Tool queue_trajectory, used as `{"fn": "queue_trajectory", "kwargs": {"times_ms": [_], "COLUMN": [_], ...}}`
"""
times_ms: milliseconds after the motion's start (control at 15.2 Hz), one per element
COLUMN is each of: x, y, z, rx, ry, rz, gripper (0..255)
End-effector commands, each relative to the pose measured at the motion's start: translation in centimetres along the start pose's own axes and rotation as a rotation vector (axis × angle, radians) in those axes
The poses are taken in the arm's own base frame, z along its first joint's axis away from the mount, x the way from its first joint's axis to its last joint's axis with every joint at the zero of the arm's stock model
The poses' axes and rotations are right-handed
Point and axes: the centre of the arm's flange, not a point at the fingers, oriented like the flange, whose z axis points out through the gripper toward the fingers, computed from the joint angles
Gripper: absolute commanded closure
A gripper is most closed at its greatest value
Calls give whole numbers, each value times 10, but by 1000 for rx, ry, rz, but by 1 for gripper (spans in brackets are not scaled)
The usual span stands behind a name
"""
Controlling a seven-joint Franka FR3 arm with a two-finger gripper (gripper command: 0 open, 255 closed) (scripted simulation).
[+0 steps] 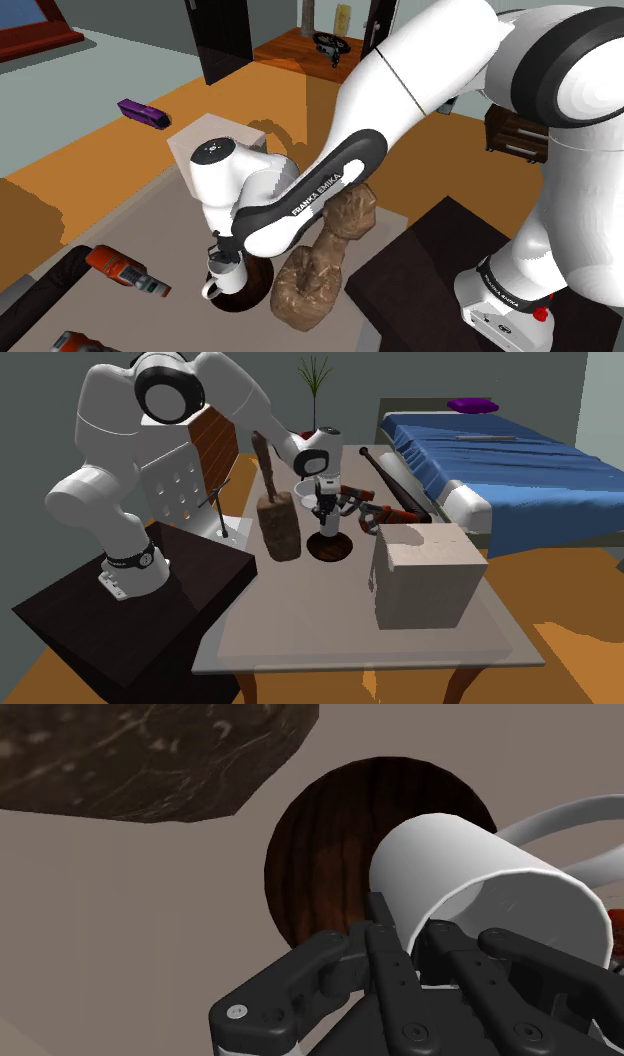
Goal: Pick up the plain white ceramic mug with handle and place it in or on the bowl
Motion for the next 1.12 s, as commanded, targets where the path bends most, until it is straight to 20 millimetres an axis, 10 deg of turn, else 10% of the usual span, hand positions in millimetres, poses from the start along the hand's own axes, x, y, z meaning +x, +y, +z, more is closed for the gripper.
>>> {"fn": "queue_trajectory", "kwargs": {"times_ms": [0,924,990,1056], "x": [2,3,3,3], "y": [1,2,2,2], "z": [10,41,41,41], "rx": [0,0,0,0], "ry": [0,0,0,0], "rz": [-1,-1,-1,-1], "gripper": [255,255,0,0]}}
